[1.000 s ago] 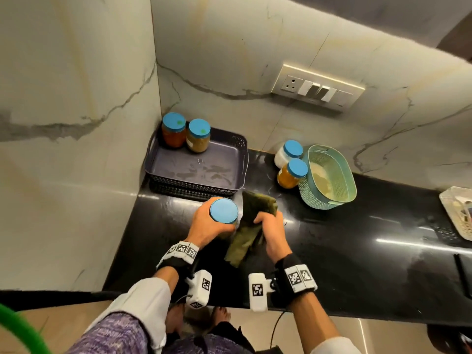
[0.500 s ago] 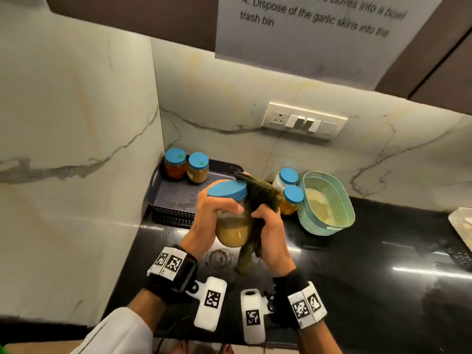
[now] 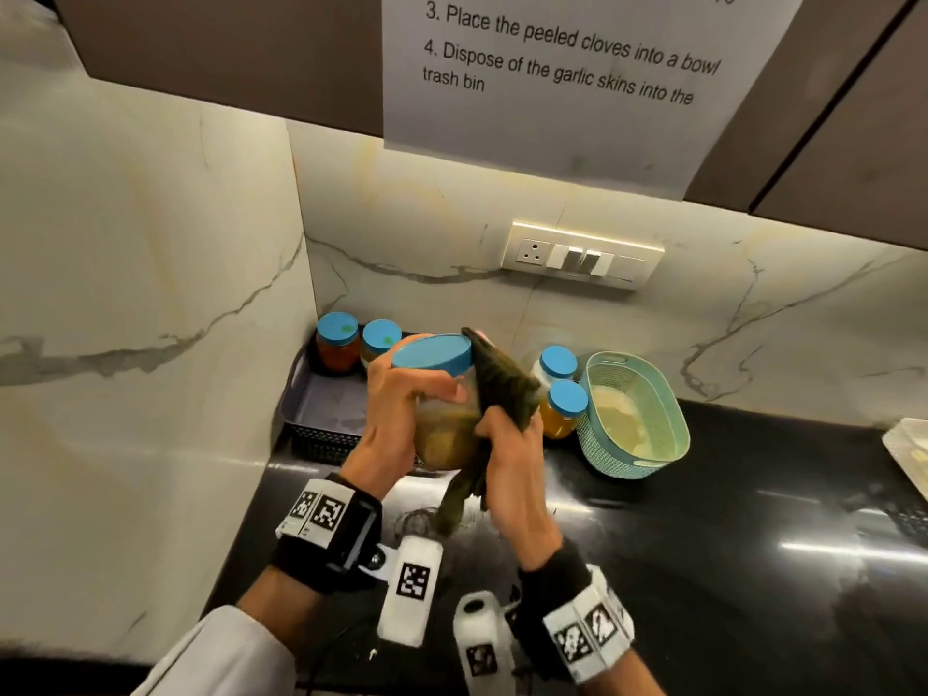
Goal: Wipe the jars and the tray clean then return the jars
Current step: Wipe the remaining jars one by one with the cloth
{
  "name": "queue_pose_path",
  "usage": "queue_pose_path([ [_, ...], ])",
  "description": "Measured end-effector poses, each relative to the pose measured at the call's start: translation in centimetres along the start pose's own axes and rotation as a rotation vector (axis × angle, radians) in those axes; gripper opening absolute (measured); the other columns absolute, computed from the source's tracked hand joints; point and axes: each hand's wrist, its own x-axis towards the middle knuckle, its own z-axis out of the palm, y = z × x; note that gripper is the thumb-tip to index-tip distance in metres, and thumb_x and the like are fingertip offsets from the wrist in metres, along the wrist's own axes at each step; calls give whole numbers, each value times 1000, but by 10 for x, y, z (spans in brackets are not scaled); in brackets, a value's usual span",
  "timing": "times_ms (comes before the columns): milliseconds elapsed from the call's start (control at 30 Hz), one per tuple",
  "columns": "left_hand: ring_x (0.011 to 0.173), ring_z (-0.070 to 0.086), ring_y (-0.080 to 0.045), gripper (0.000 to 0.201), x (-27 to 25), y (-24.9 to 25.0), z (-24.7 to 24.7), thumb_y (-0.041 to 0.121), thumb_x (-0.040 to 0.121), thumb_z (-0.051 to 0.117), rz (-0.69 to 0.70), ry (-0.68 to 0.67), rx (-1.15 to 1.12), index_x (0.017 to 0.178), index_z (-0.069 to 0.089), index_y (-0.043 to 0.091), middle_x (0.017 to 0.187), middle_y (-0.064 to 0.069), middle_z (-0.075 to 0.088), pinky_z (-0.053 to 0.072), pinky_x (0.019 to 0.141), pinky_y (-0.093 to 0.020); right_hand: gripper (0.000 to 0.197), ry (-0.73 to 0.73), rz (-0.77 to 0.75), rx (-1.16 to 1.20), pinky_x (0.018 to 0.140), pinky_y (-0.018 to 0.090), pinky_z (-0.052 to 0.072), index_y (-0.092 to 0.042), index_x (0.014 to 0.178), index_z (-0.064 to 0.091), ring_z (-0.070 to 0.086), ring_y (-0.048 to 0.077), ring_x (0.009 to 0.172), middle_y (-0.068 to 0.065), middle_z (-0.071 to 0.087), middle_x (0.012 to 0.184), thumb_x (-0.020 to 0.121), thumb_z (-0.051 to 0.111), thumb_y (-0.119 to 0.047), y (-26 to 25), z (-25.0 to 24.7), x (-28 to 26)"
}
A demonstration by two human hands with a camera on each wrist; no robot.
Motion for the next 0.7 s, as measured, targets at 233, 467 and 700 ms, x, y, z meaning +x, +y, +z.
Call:
queue_pose_path([
  [233,98,62,-36,68,-4,0,5,23,51,73,-29,-25,-12,114,68,-4,100,-19,66,52,82,-48,32,-54,67,71,69,27,54,-13,102,66,57,15,83,-5,66,85,76,47,-13,-10,-8,10],
  [467,95,69,-27,40,-2,8,4,16,66,62,-93,-44,-206,103,72,6,98,-12,73,59,76,-32,73,-190,-363,-374,119,48,35,-16,152,51,47,22,144,-1,58,151,80,49,-6,-17,-2,-23],
  [700,98,61,-40,52,-1,9,12,20,54,69,-35,-19,-91,102,71,2,99,-24,64,51,88,-50,34,-206,-86,-113,74,18,52,-3,108,64,62,-4,80,-21,69,83,80,46,-7,-36,-7,10],
])
